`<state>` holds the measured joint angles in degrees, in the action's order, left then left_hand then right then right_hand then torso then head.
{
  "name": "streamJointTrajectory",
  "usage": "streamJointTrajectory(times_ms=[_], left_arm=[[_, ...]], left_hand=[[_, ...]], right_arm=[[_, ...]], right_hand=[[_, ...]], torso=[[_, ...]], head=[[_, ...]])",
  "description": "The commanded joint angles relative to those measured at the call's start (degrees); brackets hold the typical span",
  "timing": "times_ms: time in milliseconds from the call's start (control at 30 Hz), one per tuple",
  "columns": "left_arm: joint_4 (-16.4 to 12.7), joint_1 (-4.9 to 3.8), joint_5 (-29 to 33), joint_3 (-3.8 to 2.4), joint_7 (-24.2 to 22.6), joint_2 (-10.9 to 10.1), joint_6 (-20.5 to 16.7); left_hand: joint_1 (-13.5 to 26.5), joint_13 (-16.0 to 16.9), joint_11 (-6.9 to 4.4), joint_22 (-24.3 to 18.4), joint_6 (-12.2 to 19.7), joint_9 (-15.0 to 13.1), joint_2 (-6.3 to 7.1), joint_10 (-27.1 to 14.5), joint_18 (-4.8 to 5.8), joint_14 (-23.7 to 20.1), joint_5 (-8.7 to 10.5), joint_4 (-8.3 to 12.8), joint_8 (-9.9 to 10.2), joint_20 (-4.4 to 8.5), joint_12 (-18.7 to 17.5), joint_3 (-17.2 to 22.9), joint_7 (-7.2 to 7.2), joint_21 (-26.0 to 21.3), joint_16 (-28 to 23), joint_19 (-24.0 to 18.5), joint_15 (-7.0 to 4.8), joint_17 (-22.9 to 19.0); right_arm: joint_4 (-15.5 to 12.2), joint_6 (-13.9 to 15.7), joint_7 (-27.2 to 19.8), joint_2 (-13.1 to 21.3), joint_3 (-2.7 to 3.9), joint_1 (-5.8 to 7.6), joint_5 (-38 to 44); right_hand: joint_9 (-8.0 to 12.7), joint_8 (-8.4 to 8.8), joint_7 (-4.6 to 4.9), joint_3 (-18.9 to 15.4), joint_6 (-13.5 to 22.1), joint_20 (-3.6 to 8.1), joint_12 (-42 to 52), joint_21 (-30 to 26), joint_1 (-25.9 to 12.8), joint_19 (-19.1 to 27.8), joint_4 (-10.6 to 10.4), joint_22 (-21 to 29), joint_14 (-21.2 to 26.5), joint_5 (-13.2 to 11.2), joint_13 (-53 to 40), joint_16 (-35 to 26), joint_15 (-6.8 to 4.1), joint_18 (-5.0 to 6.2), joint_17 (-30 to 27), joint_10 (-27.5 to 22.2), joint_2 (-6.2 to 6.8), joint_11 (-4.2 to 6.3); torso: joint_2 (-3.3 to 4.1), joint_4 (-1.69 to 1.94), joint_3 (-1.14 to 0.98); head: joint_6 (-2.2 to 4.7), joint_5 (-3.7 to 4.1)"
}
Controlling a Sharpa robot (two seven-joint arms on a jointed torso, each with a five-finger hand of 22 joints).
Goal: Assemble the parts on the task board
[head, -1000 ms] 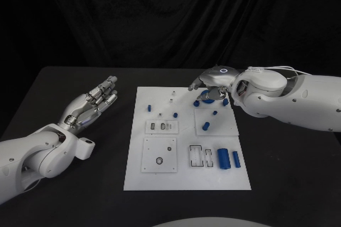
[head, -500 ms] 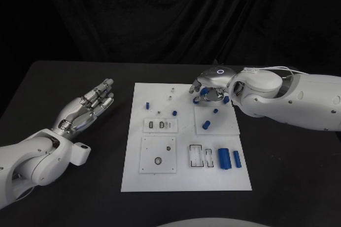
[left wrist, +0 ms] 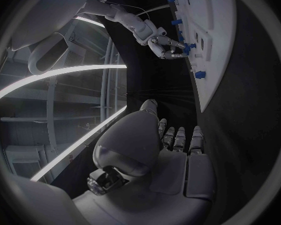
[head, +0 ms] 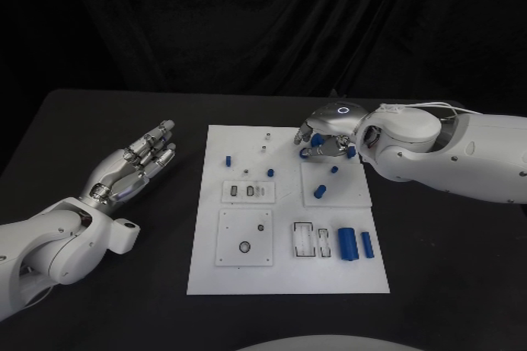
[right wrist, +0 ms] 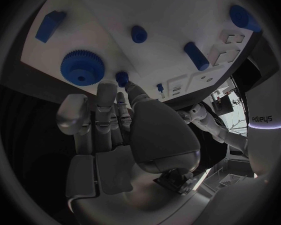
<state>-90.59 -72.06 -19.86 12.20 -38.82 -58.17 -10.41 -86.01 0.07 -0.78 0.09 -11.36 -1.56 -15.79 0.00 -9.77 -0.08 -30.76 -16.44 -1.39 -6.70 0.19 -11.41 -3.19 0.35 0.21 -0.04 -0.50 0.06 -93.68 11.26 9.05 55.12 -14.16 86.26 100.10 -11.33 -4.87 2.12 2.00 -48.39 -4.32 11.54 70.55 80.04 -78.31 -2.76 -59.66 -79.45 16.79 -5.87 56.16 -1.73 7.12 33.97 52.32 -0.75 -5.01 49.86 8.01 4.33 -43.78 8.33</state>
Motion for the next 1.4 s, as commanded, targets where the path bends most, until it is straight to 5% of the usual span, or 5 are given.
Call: streamJointTrajectory(times_ms=[33,400,1400], left_arm=[[0.2,-0.11,-0.2,-0.05,-6.8,0.3,1.4],[0.9,-0.1,-0.2,-0.05,-6.7,0.7,2.1],[2.0,-0.09,-0.2,-0.04,-6.4,1.1,3.1]], left_hand=[[-0.6,-0.1,0.52,-0.1,0.3,0.0,-0.05,0.0,-0.53,0.1,-0.39,0.1,-0.1,-0.61,-0.2,0.5,-0.18,-0.3,-0.2,0.0,0.8,-0.1],[-0.9,-0.1,0.72,-0.1,0.4,0.0,-0.09,0.0,-0.54,0.1,-0.52,0.2,-0.1,-1.29,-0.2,0.9,-0.22,-0.3,-0.2,0.0,1.3,-0.1],[-2.1,-0.1,1.23,-0.1,0.4,0.0,0.02,0.0,-0.55,0.1,-1.13,1.2,-0.2,-2.27,-0.2,2.3,-0.04,-0.3,-0.2,0.0,1.84,-0.1]], right_arm=[[0.2,-0.1,0.4,0.2,-0.03,-0.07,0.2],[0.1,2.2,-0.6,0.9,-0.04,-0.08,-0.7],[0.9,2.9,-3.7,1.8,-0.06,-1.12,-0.8]], right_hand=[[-0.1,0.39,0.27,0.6,-0.3,-0.04,-0.3,0.2,-0.7,0.6,-0.1,0.0,0.0,0.3,-0.1,0.0,0.08,-0.83,-0.1,-0.1,0.09,-0.15],[-0.2,1.3,-0.12,2.1,2.5,-0.47,-3.9,-0.5,-1.5,1.5,-0.7,0.4,0.6,-1.2,0.7,-0.7,0.51,-0.61,-0.8,-5.3,0.99,-0.74],[-1.1,0.5,0.83,4.1,1.2,-0.17,-2.4,0.2,-0.9,1.3,-0.1,-1.4,0.4,0.0,-0.7,1.3,0.06,-0.78,2.2,-1.5,1.89,0.15]], torso=[[-0.12,-0.15,-0.01],[-0.31,-0.21,0.2],[-0.46,-0.14,0.3]], head=[[-0.01,-0.06],[0.37,-0.21],[0.02,-0.57]])
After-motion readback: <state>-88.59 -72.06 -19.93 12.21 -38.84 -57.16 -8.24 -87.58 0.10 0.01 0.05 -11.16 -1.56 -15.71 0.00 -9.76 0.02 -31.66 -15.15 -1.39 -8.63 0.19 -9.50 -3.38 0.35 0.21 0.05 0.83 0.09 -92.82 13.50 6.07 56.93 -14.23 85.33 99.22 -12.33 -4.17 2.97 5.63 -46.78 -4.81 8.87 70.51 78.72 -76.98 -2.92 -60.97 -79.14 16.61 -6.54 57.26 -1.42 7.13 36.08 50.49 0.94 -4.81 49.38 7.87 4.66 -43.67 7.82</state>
